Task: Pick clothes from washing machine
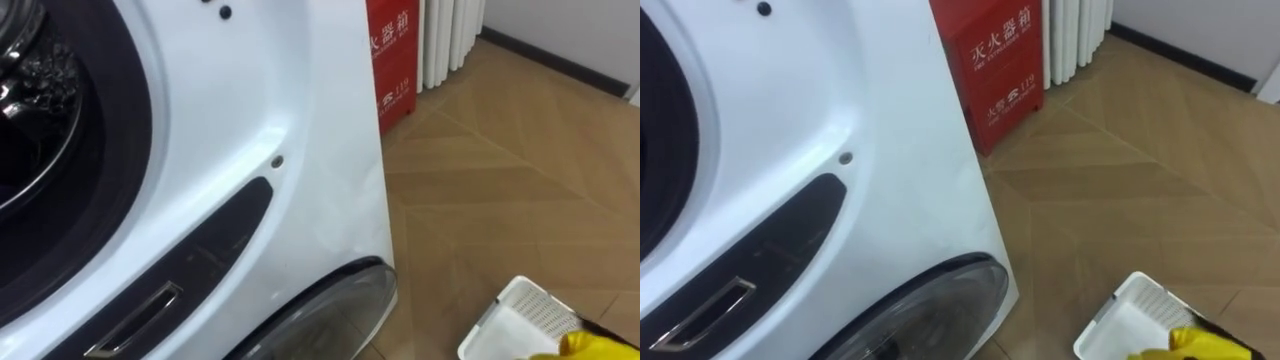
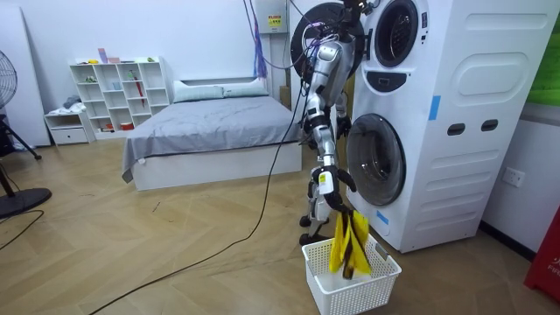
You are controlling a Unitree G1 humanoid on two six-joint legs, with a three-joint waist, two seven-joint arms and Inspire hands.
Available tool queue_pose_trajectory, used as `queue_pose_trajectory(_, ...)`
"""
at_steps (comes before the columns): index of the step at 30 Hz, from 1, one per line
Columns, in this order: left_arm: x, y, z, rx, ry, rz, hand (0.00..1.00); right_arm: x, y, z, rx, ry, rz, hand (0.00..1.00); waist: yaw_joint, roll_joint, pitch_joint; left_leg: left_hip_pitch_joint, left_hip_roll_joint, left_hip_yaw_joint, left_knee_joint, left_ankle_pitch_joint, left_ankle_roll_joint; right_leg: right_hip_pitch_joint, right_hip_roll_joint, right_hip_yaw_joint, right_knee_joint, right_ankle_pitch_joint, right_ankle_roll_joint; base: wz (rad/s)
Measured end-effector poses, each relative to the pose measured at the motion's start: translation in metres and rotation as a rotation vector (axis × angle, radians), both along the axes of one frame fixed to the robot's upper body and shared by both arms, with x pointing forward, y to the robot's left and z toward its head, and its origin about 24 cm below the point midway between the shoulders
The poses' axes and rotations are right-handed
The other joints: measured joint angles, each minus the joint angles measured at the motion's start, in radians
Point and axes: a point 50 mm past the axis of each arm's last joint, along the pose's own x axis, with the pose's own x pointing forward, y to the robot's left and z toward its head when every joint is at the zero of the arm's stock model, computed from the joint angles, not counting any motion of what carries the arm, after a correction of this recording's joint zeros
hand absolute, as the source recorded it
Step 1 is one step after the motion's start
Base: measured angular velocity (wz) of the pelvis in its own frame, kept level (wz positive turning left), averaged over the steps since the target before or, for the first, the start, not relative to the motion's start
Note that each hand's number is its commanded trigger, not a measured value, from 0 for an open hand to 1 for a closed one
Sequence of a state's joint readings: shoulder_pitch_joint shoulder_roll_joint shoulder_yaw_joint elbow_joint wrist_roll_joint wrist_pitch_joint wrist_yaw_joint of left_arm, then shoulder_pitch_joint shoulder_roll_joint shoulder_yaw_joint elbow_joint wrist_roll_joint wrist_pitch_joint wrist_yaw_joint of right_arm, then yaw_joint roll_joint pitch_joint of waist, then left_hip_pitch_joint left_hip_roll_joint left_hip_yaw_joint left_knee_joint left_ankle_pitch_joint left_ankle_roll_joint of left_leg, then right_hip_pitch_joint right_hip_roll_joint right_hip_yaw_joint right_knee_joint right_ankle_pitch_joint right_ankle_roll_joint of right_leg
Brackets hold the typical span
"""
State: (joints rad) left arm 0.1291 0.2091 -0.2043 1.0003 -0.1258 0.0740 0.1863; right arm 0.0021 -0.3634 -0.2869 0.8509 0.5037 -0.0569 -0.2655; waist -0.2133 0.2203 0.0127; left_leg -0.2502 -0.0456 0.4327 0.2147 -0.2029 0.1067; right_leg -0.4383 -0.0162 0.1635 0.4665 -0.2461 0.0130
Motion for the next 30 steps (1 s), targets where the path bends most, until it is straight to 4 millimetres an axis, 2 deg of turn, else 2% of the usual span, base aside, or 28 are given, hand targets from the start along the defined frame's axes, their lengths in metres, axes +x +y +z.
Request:
queue_pose_trajectory(6,0.0,0.0,0.0,0.0,-0.001,0.0,0.0,-0.003,0.0,-0.001,0.0,0.007,-0.004,0.0,-0.001,-0.002,-0.0032,0.001,0.0,-0.006,0.005,0.0,0.0,0.007,-0.001,-0.005,-0.001,0.0,0.0,0.01)
queue_pose_trajectory(17,0.001,0.0,0.0,-0.002,-0.006,0.0,0.0,-0.011,-0.001,-0.004,0.005,0.023,-0.017,0.0,0.0,-0.004,-0.0026,0.002,0.0,-0.013,0.006,0.0,0.001,0.017,-0.006,-0.007,0.003,0.0,0.0,0.02)
queue_pose_trajectory(20,0.006,-0.001,0.002,-0.004,-0.021,-0.004,0.0,-0.023,-0.003,-0.008,0.004,0.054,-0.025,0.0,-0.003,-0.009,-0.0005,0.003,-0.004,-0.033,0.007,0.003,0.004,0.026,-0.016,-0.032,0.004,-0.005,-0.001,0.24)
queue_pose_trajectory(22,0.006,-0.001,0.002,-0.004,-0.026,-0.005,0.0,-0.029,-0.003,-0.01,0.003,0.069,-0.03,0.0,-0.003,-0.02,0.0049,0.011,-0.006,-0.041,0.007,0.003,0.004,0.039,-0.02,-0.041,0.005,-0.009,0.0,0.12)
queue_pose_trajectory(26,0.007,-0.001,0.002,-0.005,-0.038,-0.009,0.0,-0.037,-0.004,-0.012,0.003,0.087,-0.037,0.0,-0.012,-0.037,0.0044,0.026,-0.021,-0.065,0.008,0.004,0.006,0.053,-0.037,-0.062,0.03,-0.034,0.001,0.22)
queue_pose_trajectory(29,0.005,-0.001,0.003,-0.006,-0.04,-0.006,0.0,-0.036,-0.004,-0.011,0.005,0.081,-0.034,0.0,-0.012,-0.043,0.0025,0.036,-0.022,-0.074,0.007,0.004,0.006,0.067,-0.04,-0.072,0.027,-0.035,0.0,0.12)
queue_pose_trajectory(30,0.004,-0.002,0.003,-0.009,-0.041,-0.006,0.0,-0.036,-0.005,-0.01,0.006,0.076,-0.033,0.0,-0.013,-0.044,-0.0009,0.041,-0.021,-0.081,0.006,0.004,0.006,0.079,-0.041,-0.081,0.018,-0.035,0.0,0.14)
